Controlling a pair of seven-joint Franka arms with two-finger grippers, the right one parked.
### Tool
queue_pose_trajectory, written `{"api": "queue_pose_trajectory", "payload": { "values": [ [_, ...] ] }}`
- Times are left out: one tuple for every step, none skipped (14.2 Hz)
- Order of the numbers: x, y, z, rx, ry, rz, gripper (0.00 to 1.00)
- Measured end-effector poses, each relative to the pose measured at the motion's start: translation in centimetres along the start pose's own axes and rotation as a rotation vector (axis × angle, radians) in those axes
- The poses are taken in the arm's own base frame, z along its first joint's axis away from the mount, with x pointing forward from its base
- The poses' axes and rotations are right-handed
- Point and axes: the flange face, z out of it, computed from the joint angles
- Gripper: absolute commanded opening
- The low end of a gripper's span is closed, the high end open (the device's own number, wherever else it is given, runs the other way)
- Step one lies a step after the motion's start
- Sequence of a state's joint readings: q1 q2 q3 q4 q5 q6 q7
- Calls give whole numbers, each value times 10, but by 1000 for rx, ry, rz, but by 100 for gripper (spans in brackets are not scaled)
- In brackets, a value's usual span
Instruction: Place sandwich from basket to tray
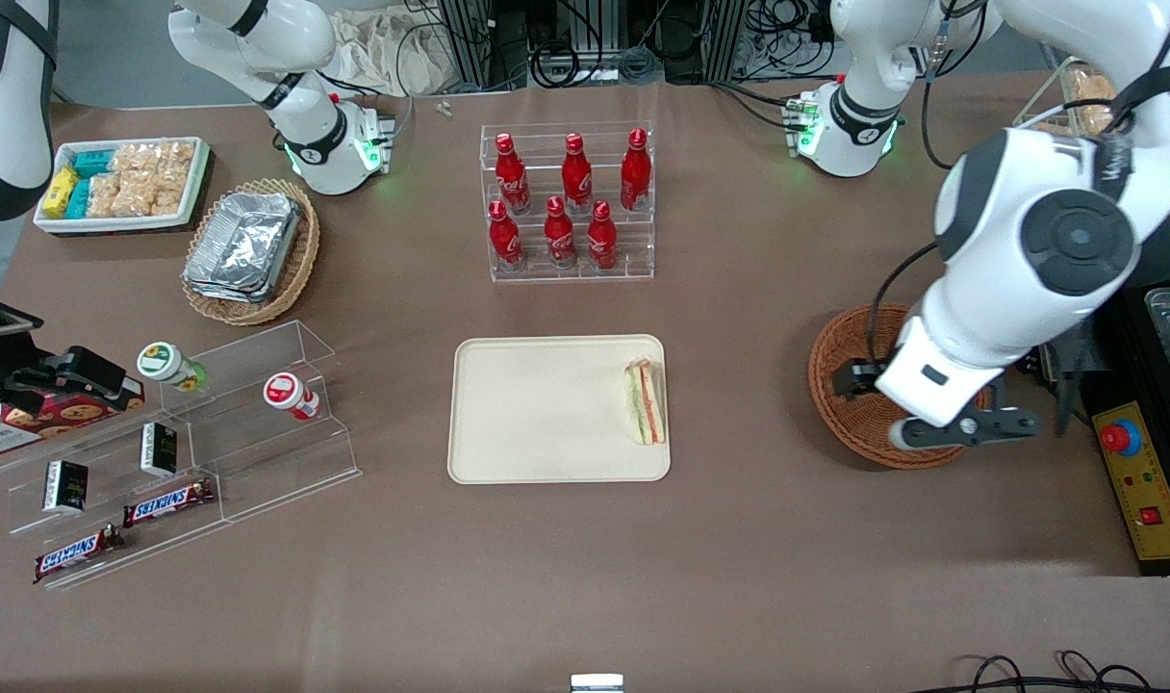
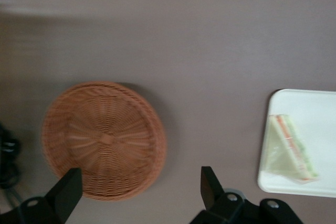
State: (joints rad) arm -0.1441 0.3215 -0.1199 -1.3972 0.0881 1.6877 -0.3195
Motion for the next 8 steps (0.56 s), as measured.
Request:
{"api": "queue_pose_trajectory", "payload": {
  "values": [
    [3, -22, -4, -6, -7, 18, 100],
    [5, -45, -7, -17, -15, 36, 100],
    [6, -69, -10, -29, -25, 55, 100],
    [6, -89, -13, -38, -31, 73, 100],
    [6, -105, -14, -37, -37, 91, 100],
    [5, -115, -14, -33, -45, 106, 100],
    [5, -122, -13, -31, -51, 117, 100],
    [5, -128, -13, -29, -58, 137, 100]
  ]
}}
